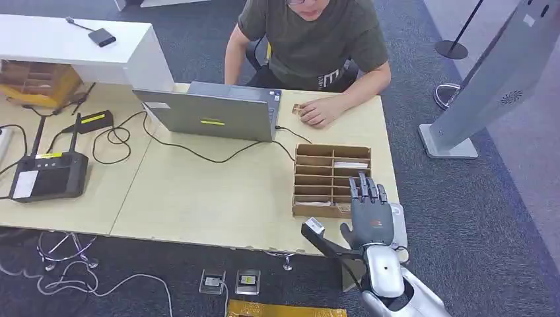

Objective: Pass the card to the sensor for recognition and then transmit it.

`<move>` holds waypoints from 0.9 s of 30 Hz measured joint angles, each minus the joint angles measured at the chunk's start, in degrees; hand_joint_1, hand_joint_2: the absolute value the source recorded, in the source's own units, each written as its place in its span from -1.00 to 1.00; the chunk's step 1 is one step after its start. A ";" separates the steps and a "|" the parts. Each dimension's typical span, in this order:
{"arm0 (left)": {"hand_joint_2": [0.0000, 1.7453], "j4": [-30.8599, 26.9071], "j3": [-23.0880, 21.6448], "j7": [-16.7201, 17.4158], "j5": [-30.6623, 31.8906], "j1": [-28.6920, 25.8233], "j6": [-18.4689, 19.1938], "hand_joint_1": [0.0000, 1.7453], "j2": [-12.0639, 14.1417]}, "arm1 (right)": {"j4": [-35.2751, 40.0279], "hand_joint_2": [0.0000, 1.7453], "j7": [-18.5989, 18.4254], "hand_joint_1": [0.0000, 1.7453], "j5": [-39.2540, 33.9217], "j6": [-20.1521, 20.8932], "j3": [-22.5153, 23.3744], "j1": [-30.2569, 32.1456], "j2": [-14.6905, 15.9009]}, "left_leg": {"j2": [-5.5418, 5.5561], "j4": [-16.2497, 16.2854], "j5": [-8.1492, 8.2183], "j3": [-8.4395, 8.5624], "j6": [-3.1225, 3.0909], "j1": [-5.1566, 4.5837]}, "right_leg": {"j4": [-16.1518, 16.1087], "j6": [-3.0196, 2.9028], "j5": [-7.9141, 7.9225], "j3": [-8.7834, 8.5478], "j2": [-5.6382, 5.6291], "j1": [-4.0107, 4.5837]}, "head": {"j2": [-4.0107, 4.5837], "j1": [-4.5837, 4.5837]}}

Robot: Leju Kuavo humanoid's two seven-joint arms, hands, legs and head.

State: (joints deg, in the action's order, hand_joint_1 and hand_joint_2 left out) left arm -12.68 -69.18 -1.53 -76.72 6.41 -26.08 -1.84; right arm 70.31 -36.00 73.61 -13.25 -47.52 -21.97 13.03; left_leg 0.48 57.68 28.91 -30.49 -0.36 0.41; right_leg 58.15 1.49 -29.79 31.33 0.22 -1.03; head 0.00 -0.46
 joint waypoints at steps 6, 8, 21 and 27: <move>-1.00 0.00 0.00 0.00 0.31 0.00 0.00 -1.00 0.00 | -0.39 1.00 -0.17 -0.96 -0.35 0.20 0.11 0.00 0.00 | 0.00 0.00 0.00 0.00 0.00 0.00 | 0.00 0.00 0.00 0.00 0.00 0.00 | 0.00 -0.02; -1.00 0.00 -0.02 0.00 0.40 0.00 0.02 -1.00 0.00 | -0.50 1.00 -0.22 1.00 -0.39 0.20 0.20 0.00 0.00 | 0.00 0.00 0.00 0.00 0.00 0.00 | 0.00 0.00 0.00 0.00 0.00 0.00 | 0.00 0.00; -1.00 0.00 -0.02 0.00 0.64 0.00 0.48 -1.00 0.07 | -0.50 1.00 -0.48 1.00 -0.81 0.53 0.61 0.01 0.02 | 0.00 0.00 0.00 0.00 0.00 0.00 | 0.00 0.00 0.00 0.01 -0.02 0.00 | 0.00 -0.02; -1.00 0.00 -0.02 -0.02 0.50 0.00 0.50 -1.00 0.09 | -0.90 1.00 0.13 1.00 -2.03 0.55 0.59 -0.15 0.02 | 0.00 0.00 0.00 0.00 0.00 0.00 | 0.00 0.00 0.00 0.00 -0.01 0.00 | 0.00 -0.02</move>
State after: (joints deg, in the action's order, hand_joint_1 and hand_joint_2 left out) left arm -12.68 -69.20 -1.55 -76.22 6.41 -25.57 -1.75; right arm 69.42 -35.87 71.58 -12.70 -46.93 -22.12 13.05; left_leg 0.48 57.68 28.91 -30.49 -0.36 0.41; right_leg 58.15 1.49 -29.79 31.33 0.21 -1.03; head 0.00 -0.48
